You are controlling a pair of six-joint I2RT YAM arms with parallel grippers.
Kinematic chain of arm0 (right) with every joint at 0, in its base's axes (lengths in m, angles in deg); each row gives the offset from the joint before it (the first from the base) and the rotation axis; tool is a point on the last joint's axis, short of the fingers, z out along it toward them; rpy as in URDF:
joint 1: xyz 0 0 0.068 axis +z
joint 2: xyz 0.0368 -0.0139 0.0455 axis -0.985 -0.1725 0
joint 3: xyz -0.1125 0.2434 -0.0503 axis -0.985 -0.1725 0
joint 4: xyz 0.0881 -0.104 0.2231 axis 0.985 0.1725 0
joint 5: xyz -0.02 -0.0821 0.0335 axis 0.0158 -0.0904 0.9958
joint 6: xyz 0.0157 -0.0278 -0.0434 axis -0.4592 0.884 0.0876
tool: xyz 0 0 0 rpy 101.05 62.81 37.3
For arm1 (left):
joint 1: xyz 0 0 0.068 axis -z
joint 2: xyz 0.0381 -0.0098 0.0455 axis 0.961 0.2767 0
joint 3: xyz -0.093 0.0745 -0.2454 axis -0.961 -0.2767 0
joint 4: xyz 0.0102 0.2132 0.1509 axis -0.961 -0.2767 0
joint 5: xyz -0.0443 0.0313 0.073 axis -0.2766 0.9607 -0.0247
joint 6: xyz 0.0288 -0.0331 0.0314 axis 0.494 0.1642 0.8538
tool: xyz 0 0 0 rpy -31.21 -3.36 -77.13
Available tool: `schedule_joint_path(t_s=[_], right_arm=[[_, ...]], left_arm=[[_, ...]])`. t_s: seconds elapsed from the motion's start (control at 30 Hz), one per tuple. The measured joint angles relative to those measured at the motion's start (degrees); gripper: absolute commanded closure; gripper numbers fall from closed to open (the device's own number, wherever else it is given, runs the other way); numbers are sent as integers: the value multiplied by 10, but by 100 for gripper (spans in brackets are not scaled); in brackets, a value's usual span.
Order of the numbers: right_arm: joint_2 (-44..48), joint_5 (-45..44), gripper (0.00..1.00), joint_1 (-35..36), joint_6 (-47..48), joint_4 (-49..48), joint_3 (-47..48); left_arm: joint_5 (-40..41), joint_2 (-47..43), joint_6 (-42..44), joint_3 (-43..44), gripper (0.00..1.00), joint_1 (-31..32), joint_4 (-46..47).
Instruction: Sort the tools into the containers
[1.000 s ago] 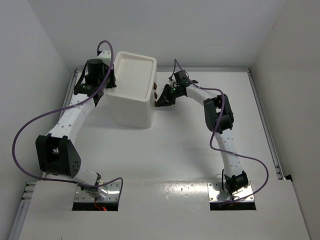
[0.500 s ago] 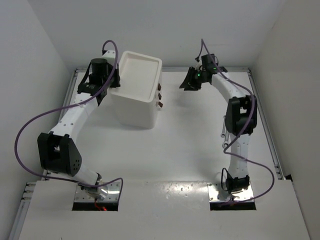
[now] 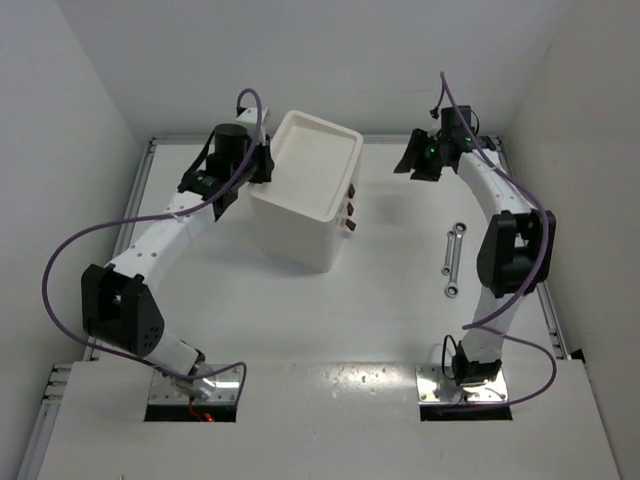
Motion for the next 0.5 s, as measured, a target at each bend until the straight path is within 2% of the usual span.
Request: schedule_joint_path(t_s=[0.13,0.17,0.2,0.23,0.3,0.33,0.43,0.5], right_arm=[[3,-3,51,-28,-5,0,-43],[5,-6,36,-33,-5,1,-55],[7,-9,29,-35,-6,3,-63],[11,-13,27,-37,-2,3,-74],[24,-19,27,-37,6,6,-93],[34,-22,27,-37,9,5,-103],[65,-29,27,-38,20,4,-128],[84,-31,27,-40,27,-1,-143]], left_arm=[[-4,-1,-16,-2,100,7,2],[-4,-2,-21,-3,100,7,2],[-4,-2,-23,-4,94,7,3],[-3,-3,-26,-5,78,7,5],[-4,-3,-29,-5,68,7,4],[-4,-3,-33,-4,57,7,4],[-4,2,-64,2,38,10,5],[4,11,-72,9,36,20,0]])
